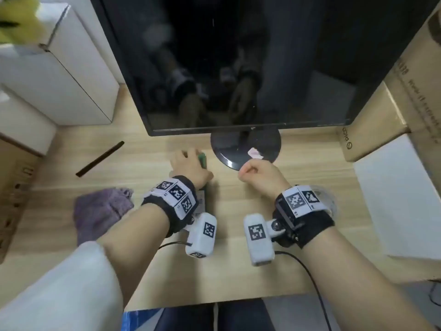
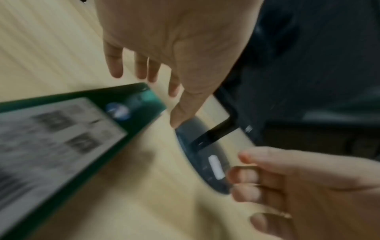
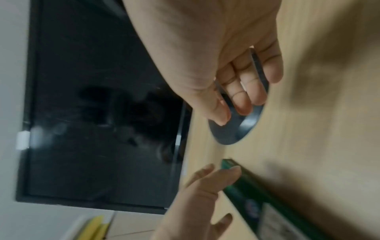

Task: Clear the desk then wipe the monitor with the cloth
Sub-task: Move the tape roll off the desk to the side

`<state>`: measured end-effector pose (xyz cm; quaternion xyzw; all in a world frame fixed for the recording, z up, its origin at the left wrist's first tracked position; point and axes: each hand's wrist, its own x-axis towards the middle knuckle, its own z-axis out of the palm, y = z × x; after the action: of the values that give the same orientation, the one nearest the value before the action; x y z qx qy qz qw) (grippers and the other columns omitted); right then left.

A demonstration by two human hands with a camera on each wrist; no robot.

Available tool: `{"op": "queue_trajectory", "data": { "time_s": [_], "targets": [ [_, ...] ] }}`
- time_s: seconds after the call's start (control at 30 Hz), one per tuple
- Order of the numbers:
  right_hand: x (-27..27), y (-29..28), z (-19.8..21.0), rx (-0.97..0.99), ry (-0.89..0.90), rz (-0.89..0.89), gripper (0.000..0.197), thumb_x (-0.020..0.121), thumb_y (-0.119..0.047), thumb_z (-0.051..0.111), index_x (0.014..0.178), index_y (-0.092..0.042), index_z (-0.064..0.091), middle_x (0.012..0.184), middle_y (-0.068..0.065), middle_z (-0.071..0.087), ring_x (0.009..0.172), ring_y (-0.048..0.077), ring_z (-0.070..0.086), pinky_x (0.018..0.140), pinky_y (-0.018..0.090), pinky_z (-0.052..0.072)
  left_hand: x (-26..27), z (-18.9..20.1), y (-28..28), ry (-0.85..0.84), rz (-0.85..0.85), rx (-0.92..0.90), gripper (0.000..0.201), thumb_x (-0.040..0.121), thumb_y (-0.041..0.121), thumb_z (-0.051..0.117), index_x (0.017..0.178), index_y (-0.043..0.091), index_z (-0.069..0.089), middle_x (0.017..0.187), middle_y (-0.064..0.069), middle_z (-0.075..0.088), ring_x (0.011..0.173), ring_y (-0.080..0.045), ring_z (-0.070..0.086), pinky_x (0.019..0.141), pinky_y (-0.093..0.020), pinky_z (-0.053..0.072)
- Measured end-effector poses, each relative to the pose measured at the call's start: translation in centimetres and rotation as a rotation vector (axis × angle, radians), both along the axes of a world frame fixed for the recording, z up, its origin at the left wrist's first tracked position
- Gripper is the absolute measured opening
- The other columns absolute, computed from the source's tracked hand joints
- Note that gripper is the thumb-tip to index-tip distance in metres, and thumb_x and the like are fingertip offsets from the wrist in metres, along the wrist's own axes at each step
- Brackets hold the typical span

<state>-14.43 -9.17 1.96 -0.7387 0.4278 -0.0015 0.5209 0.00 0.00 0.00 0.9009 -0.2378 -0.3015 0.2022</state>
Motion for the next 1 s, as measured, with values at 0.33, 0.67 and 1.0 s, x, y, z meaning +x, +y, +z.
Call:
{"op": "queue_trajectory", "data": {
  "time_s": [0.33, 0.67, 1.0],
  "targets": [
    [0.7, 2.4, -3.0, 0.166, 0.081, -0.021, 0.02, 0.081, -0.011, 0.063, 0.098, -0.018, 0.056, 0.081, -0.006, 0.054, 0.087, 0.017, 0.054, 0.072, 0.022, 0.041, 1.2, -0.8, 0.8, -0.049, -0.113, 0.063, 0.085, 0.063, 0.021, 0.077, 0.133, 0.021, 0.029, 0.13, -0.013, 0.038, 0.119, -0.035, 0.04, 0.09, -0.042, 0.043],
    [5.3, 4.7, -3.5, 0.224, 0.072, 0.065, 0.038, 0.082, -0.015, 0.062, 0.119, -0.016, 0.052, 0.104, -0.001, 0.052, 0.091, 0.015, 0.052, 0.064, 0.017, 0.038, 8.4, -1.2, 5.0, 0.066, 0.444, -0.231, 0.077, 0.066, 0.02, 0.076, 0.131, 0.017, 0.035, 0.13, -0.013, 0.047, 0.108, -0.031, 0.055, 0.091, -0.041, 0.049],
    [9.5, 6.5, -3.9, 0.234, 0.083, 0.148, 0.043, 0.08, -0.014, 0.066, 0.121, -0.015, 0.051, 0.092, -0.004, 0.052, 0.093, 0.016, 0.051, 0.072, 0.023, 0.04, 11.4, -1.7, 6.0, 0.026, 0.347, -0.061, 0.08, 0.064, 0.026, 0.078, 0.131, 0.025, 0.035, 0.134, -0.011, 0.039, 0.12, -0.034, 0.043, 0.1, -0.044, 0.04]
  ]
}}
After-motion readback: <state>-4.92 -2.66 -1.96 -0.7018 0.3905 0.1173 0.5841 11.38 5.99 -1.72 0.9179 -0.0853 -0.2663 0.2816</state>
